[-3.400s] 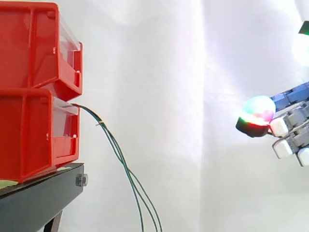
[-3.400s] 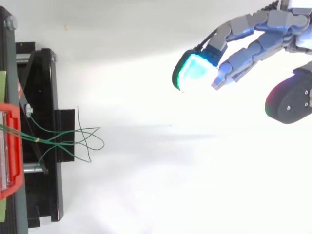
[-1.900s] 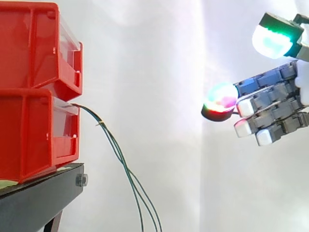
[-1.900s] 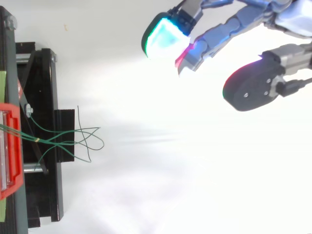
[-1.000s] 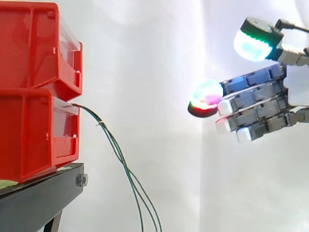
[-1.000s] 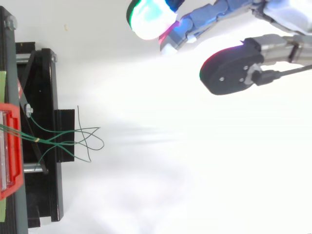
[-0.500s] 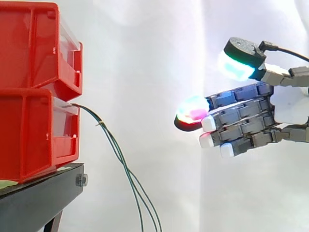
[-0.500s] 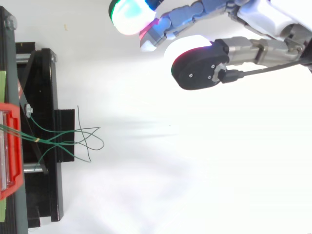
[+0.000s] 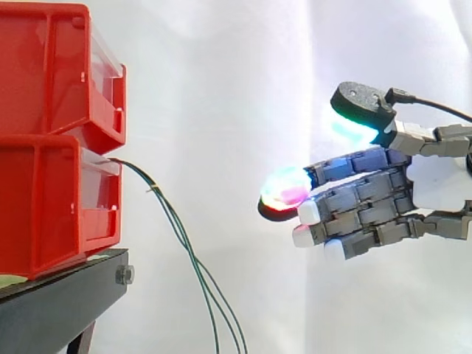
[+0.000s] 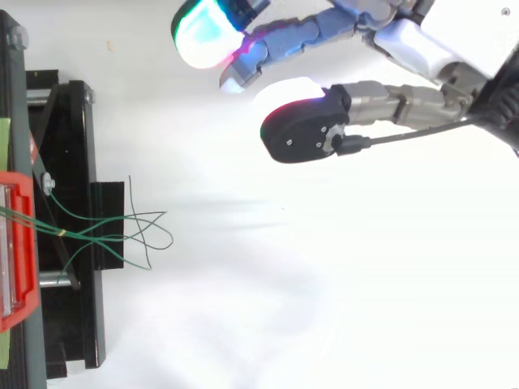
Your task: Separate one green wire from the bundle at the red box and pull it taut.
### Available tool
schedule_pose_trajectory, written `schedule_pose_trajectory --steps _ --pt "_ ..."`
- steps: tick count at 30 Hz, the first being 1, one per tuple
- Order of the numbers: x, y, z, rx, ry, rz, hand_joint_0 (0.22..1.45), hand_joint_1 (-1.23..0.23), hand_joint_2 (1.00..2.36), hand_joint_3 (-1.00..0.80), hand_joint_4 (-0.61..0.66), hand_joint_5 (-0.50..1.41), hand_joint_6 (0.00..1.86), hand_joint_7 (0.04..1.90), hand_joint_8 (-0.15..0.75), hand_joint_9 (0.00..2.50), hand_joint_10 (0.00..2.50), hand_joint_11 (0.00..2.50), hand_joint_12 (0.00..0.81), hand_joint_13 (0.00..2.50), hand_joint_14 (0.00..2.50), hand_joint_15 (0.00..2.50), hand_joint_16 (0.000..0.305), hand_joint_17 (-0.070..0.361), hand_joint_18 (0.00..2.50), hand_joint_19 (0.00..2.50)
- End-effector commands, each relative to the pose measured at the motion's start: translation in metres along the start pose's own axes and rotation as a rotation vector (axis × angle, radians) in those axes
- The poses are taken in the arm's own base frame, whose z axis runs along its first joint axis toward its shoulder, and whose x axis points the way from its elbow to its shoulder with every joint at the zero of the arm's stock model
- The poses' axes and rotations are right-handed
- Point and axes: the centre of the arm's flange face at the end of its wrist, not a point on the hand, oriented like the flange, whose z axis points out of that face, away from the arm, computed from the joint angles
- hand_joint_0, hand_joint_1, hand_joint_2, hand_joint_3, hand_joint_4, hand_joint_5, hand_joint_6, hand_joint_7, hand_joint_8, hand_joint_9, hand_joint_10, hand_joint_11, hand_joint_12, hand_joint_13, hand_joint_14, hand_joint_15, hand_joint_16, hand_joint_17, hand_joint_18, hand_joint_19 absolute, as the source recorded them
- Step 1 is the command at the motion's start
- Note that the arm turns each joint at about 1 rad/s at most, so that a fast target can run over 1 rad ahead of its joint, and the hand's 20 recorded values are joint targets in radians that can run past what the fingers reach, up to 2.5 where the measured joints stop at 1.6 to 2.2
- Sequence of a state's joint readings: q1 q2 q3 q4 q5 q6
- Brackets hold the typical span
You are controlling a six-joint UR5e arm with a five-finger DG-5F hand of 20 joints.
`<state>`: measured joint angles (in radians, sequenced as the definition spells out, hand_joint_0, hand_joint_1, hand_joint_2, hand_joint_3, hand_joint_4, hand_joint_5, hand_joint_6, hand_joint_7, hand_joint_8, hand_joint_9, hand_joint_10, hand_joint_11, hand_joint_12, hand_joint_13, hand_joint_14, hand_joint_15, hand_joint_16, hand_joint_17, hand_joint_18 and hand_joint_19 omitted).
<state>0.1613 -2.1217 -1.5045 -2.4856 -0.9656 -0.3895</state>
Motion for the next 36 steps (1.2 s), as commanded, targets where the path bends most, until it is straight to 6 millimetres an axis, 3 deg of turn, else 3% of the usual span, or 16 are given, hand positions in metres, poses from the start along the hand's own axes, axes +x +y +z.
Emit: schedule_pose_trajectory --steps 1,2,7,9,12,17,24,26,36 --pt "0.009 -0.007 -0.001 0.003 0.0 -0.008 0.5 -0.59 1.0 -0.5 0.27 -0.17 0.5 0.79 0.28 0.84 0.01 0.44 0.407 0.53 0.01 0.25 0.053 0.119 0.53 0.37" --pt "0.032 -0.036 0.012 0.003 0.007 0.029 0.5 -0.59 1.0 -0.5 0.27 -0.17 0.5 0.79 0.285 0.84 0.01 0.44 0.412 0.51 0.01 0.24 0.054 0.122 0.52 0.36" --pt "0.061 -0.052 0.031 0.023 0.044 0.065 0.48 -0.58 1.0 -0.5 0.27 -0.17 0.5 0.79 0.286 0.84 0.01 0.43 0.417 0.5 0.01 0.24 0.056 0.126 0.5 0.36" --pt "0.069 -0.048 0.039 0.014 0.058 0.073 0.48 -0.58 1.0 -0.5 0.27 -0.17 0.5 0.79 0.288 0.84 0.01 0.43 0.418 0.5 0.01 0.23 0.056 0.127 0.5 0.36" --pt "0.072 -0.047 0.038 0.011 0.063 0.068 0.48 -0.58 1.0 -0.5 0.28 -0.16 0.5 0.79 0.287 0.84 0.01 0.43 0.417 0.5 0.01 0.24 0.056 0.126 0.5 0.36" --pt "0.092 -0.03 0.04 -0.046 0.101 0.078 0.48 -0.58 1.0 -0.5 0.28 -0.16 0.5 0.8 0.286 0.83 0.01 0.44 0.418 0.49 0.01 0.23 0.057 0.127 0.5 0.37" --pt "0.128 -0.048 0.037 -0.071 0.152 0.14 0.48 -0.57 1.0 -0.5 0.28 -0.16 0.5 0.8 0.288 0.83 0.01 0.43 0.416 0.49 0.01 0.23 0.056 0.127 0.51 0.37" --pt "0.134 -0.045 0.038 -0.079 0.159 0.16 0.49 -0.58 1.0 -0.5 0.28 -0.16 0.5 0.8 0.286 0.83 0.01 0.44 0.414 0.49 0.01 0.23 0.056 0.126 0.51 0.37" --pt "0.143 -0.044 0.031 -0.065 0.175 0.175 0.5 -0.58 1.0 -0.5 0.28 -0.15 0.5 0.81 0.281 0.84 0.01 0.44 0.409 0.5 0.01 0.23 0.055 0.123 0.51 0.37"
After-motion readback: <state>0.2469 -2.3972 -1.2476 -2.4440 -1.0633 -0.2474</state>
